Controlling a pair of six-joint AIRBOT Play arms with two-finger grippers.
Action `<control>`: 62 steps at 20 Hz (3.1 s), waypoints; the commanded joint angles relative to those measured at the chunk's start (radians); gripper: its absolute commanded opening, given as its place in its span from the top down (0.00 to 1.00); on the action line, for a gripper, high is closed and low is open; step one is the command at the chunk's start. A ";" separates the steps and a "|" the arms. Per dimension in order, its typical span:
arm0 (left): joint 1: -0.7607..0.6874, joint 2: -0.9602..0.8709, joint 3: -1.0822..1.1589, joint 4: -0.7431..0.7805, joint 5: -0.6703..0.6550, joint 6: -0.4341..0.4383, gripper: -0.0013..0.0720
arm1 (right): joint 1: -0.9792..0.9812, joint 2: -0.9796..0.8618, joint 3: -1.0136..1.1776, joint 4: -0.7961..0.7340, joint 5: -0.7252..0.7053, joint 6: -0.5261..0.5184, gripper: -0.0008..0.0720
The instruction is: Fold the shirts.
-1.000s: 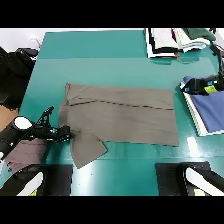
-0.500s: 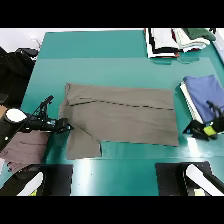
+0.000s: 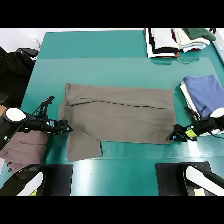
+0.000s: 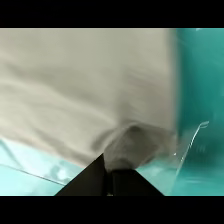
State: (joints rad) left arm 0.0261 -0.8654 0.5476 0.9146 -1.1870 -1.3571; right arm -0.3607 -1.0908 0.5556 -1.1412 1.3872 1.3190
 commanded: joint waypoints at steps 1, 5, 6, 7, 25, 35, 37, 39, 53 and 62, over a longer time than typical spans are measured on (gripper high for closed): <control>0.000 0.020 0.001 0.031 -0.105 0.004 0.95 | 0.132 0.051 0.073 -0.053 0.011 0.000 0.96; 0.000 0.210 -0.002 0.112 -0.212 -0.106 0.95 | 0.151 0.222 0.118 -0.159 0.108 0.000 0.96; 0.000 0.254 -0.002 0.115 -0.262 -0.137 0.95 | 0.151 0.266 0.124 -0.199 0.136 0.000 0.96; 0.000 0.285 -0.001 0.112 -0.304 -0.161 0.95 | 0.151 0.304 0.126 -0.233 0.146 0.000 0.96; 0.000 -0.478 0.540 0.180 0.177 -0.073 0.94 | 0.212 -0.360 0.712 -0.159 -0.027 0.009 0.96; 0.000 -0.511 0.636 0.151 0.152 -0.082 0.36 | 0.145 -0.488 0.902 0.049 -0.053 -0.025 0.36; 0.000 -0.511 0.653 0.146 0.104 -0.080 0.76 | 0.072 -0.481 0.859 0.067 -0.022 -0.042 0.36; 0.000 -0.512 0.653 0.132 0.094 -0.076 0.94 | -0.014 -0.481 0.783 0.103 0.003 -0.075 0.26; -0.441 -0.627 0.661 0.034 0.424 -0.244 0.95 | -0.010 -0.603 0.638 0.363 -0.100 -0.288 0.94; -0.578 -0.922 0.938 0.011 0.386 -0.240 0.95 | 0.150 -0.367 1.011 0.365 0.088 -0.154 0.96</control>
State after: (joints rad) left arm -0.5220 -1.7088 1.4174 0.9291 -0.7834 -1.5929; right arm -0.2729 -1.5368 1.4601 -0.7811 1.4445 1.1030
